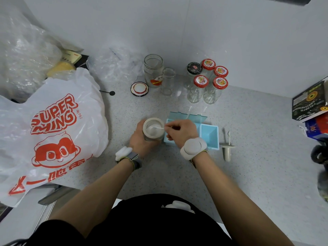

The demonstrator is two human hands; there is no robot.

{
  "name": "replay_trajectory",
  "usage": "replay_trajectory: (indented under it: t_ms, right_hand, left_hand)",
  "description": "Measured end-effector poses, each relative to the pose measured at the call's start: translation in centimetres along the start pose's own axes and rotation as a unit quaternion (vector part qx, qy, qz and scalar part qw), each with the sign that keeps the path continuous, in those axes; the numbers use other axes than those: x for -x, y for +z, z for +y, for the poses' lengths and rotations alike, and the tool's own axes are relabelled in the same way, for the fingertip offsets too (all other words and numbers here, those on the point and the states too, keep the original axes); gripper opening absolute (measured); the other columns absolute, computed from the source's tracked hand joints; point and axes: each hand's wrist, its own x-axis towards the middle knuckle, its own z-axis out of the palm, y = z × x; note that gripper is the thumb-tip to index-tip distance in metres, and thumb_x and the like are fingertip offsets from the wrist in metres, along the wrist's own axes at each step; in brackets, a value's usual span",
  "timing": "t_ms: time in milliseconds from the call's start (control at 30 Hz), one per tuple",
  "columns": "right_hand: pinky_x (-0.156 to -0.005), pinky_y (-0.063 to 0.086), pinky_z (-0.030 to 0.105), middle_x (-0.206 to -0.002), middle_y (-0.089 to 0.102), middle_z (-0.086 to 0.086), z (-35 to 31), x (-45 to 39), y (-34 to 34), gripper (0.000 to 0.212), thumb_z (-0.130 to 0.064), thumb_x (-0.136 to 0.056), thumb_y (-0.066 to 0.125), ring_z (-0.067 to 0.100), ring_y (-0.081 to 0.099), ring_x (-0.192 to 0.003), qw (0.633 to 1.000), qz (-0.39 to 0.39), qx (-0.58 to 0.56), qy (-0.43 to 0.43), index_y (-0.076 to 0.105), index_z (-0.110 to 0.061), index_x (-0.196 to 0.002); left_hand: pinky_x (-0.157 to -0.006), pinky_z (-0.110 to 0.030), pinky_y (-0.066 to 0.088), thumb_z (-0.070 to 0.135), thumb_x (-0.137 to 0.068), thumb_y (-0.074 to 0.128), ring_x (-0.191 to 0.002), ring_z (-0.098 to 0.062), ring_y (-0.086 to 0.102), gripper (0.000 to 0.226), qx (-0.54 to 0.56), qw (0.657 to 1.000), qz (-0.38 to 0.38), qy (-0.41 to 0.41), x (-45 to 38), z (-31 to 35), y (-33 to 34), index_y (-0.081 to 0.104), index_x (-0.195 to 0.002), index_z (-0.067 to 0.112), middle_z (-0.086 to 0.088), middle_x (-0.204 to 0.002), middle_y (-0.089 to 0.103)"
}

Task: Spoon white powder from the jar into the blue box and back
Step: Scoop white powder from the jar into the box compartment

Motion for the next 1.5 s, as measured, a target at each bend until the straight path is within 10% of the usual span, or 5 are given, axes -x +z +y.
replay_trajectory:
  t_ms: [433,733,1000,1500]
  right_hand:
    - [-0.073,0.057,0.037,-0.062,0.069,0.003,3.0,-0.5,-3.3,0.011,-0.019,-0.082,0.066,0.023,0.068,-0.066,0.99,0.128,0.051,-0.004,0.076,-0.017,-0.08]
    - [-0.087,0.045,0.03,-0.098,0.072,0.014,5.0,-0.9,-1.7,0.019,-0.019,-0.088,0.06,0.032,0.063,-0.097,0.972,-0.019,0.23,-0.048,0.074,-0.009,-0.097]
    - [-0.041,0.051,0.023,-0.058,0.062,0.007,5.5,-0.3,-1.4,0.021,-0.009,-0.088,0.058,0.015,0.057,-0.04,0.982,0.1,-0.077,0.139,0.069,-0.006,-0.07]
    - [-0.038,0.049,0.021,-0.059,0.057,0.011,4.9,-0.2,-2.3,0.014,-0.002,-0.089,0.056,0.009,0.051,-0.034,0.952,0.115,-0.227,0.167,0.065,0.0,-0.078]
  left_hand:
    - [-0.101,-0.035,0.043,0.053,-0.061,0.076,-0.121,-0.018,0.052,0.095,0.006,1.0,-0.005,-0.013,0.0,0.0,0.1,0.035,-0.143,0.025,0.005,-0.135,0.052]
    - [-0.099,-0.033,0.043,0.042,-0.066,0.084,-0.121,-0.019,0.053,0.093,0.01,1.0,0.001,-0.007,-0.1,-0.2,0.1,0.035,-0.143,0.025,0.002,-0.134,0.054]
    - [-0.094,-0.025,0.04,0.033,-0.07,0.085,-0.111,-0.008,0.05,0.088,0.023,1.0,0.006,-0.002,0.1,-0.1,0.1,0.035,-0.143,0.025,0.006,-0.131,0.054]
    - [-0.097,-0.03,0.043,0.033,-0.07,0.084,-0.117,-0.016,0.054,0.086,0.017,1.0,0.006,0.008,0.0,-0.3,0.1,0.037,-0.141,0.026,0.006,-0.13,0.055]
